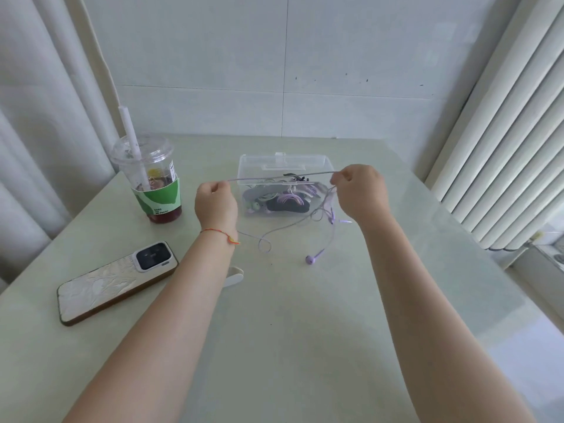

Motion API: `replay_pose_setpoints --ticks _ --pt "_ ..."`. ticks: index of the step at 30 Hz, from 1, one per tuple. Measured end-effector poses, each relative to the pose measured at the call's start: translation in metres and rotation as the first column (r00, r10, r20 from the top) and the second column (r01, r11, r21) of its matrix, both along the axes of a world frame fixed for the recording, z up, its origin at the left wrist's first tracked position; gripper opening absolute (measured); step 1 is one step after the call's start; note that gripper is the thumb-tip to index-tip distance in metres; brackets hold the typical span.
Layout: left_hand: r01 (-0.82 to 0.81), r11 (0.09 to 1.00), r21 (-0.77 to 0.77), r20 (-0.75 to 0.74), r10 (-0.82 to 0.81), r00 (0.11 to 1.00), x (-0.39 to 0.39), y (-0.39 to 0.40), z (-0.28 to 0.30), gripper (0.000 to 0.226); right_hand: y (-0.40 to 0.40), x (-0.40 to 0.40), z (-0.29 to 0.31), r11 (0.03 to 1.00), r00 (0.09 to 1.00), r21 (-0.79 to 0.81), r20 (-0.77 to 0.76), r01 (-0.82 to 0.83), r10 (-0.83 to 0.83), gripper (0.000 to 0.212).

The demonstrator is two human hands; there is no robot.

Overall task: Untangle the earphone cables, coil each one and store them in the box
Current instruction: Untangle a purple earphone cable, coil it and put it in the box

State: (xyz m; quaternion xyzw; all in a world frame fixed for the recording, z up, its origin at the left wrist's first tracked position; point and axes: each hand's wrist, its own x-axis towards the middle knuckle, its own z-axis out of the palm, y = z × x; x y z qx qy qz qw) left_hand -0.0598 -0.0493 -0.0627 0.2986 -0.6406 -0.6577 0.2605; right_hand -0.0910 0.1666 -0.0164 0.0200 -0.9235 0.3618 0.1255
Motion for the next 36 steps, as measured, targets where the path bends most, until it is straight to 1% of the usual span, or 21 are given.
replay_pose_setpoints --ticks 1,3,5,6,8,11,12,13,14,16,17,18,20,22,24,26,28,29,31,34,36 --pt "0.008 0.998 -0.066 0.035 -0.005 0.999 0.001 0.0 0.002 0.01 0.001 0.001 0.003 0.999 1.0 -0.036 -0.014 0.006 -0.007 0.027" --pt "0.153 0.976 -0.154 0.131 -0.134 0.982 0.002 0.001 0.004 0.012 0.002 0.003 0.007 0.985 0.998 -0.166 -0.011 -0.055 0.054 0.025" --pt "0.323 0.928 -0.185 0.212 -0.283 0.935 0.005 0.007 0.007 0.018 0.002 0.008 0.01 0.949 0.98 -0.256 0.031 -0.185 0.199 0.022" --pt "0.361 0.9 -0.246 0.231 -0.307 0.923 0.005 0.01 0.007 0.018 0.0 0.012 0.012 0.931 0.954 -0.253 0.078 -0.262 0.29 0.021" --pt "0.365 0.859 -0.36 0.189 -0.316 0.93 0.007 0.018 0.008 0.013 -0.005 0.019 0.013 0.91 0.897 -0.16 0.172 -0.382 0.407 0.018" --pt "0.244 0.819 -0.519 -0.02 -0.296 0.955 0.015 0.028 0.016 0.034 -0.009 0.024 0.014 0.884 0.86 0.001 0.234 -0.467 0.454 0.02" --pt "0.228 0.822 -0.522 -0.091 -0.319 0.943 0.018 0.03 0.021 0.036 -0.01 0.025 0.014 0.874 0.849 0.03 0.256 -0.484 0.462 0.021" --pt "0.29 0.836 -0.466 -0.141 -0.394 0.908 0.02 0.031 0.027 0.036 -0.011 0.025 0.014 0.869 0.845 0.056 0.272 -0.492 0.461 0.02" --pt "0.421 0.823 -0.38 -0.169 -0.51 0.844 0.023 0.032 0.032 0.037 -0.012 0.025 0.013 0.868 0.847 0.08 0.277 -0.49 0.453 0.019" --pt "0.65 0.709 -0.272 -0.147 -0.698 0.7 0.026 0.036 0.036 0.038 -0.014 0.025 0.012 0.868 0.856 0.117 0.273 -0.483 0.44 0.018" --pt "0.701 0.662 -0.265 -0.102 -0.742 0.662 0.027 0.039 0.036 0.035 -0.015 0.025 0.011 0.863 0.854 0.131 0.275 -0.488 0.441 0.018" --pt "0.715 0.642 -0.277 -0.042 -0.752 0.658 0.029 0.042 0.035 0.03 -0.017 0.025 0.01 0.858 0.851 0.141 0.28 -0.494 0.444 0.017" --pt "0.691 0.632 -0.351 0.049 -0.725 0.687 0.029 0.044 0.03 0.02 -0.018 0.025 0.008 0.858 0.852 0.141 0.275 -0.494 0.445 0.016" --pt "0.677 0.611 -0.41 0.112 -0.703 0.702 0.026 0.042 0.024 0.022 -0.019 0.025 0.007 0.866 0.863 0.142 0.254 -0.48 0.437 0.018" --pt "0.694 0.599 -0.401 0.183 -0.689 0.701 0.024 0.036 0.021 0.026 -0.019 0.024 0.007 0.862 0.866 0.163 0.243 -0.481 0.437 0.019" --pt "0.749 0.545 -0.376 0.266 -0.711 0.651 0.024 0.034 0.02 0.028 -0.02 0.024 0.007 0.845 0.859 0.198 0.246 -0.497 0.448 0.02" --pt "0.791 0.496 -0.358 0.305 -0.739 0.601 0.025 0.035 0.018 0.026 -0.021 0.026 0.007 0.829 0.848 0.214 0.26 -0.516 0.461 0.02" --pt "0.783 0.505 -0.363 0.302 -0.731 0.612 0.024 0.035 0.017 0.023 -0.021 0.026 0.007 0.828 0.845 0.21 0.268 -0.519 0.462 0.02" --pt "0.694 0.592 -0.41 0.284 -0.64 0.714 0.021 0.033 0.015 0.02 -0.02 0.024 0.008 0.838 0.853 0.21 0.278 -0.504 0.443 0.022" --pt "0.403 0.793 -0.457 0.172 -0.366 0.915 0.015 0.026 0.013 0.024 -0.014 0.021 0.008 0.837 0.855 0.246 0.327 -0.488 0.402 0.022" --pt "0.208 0.859 -0.467 0.099 -0.183 0.978 0.012 0.019 0.011 0.029 -0.01 0.02 0.008 0.83 0.832 0.238 0.391 -0.505 0.394 0.027"
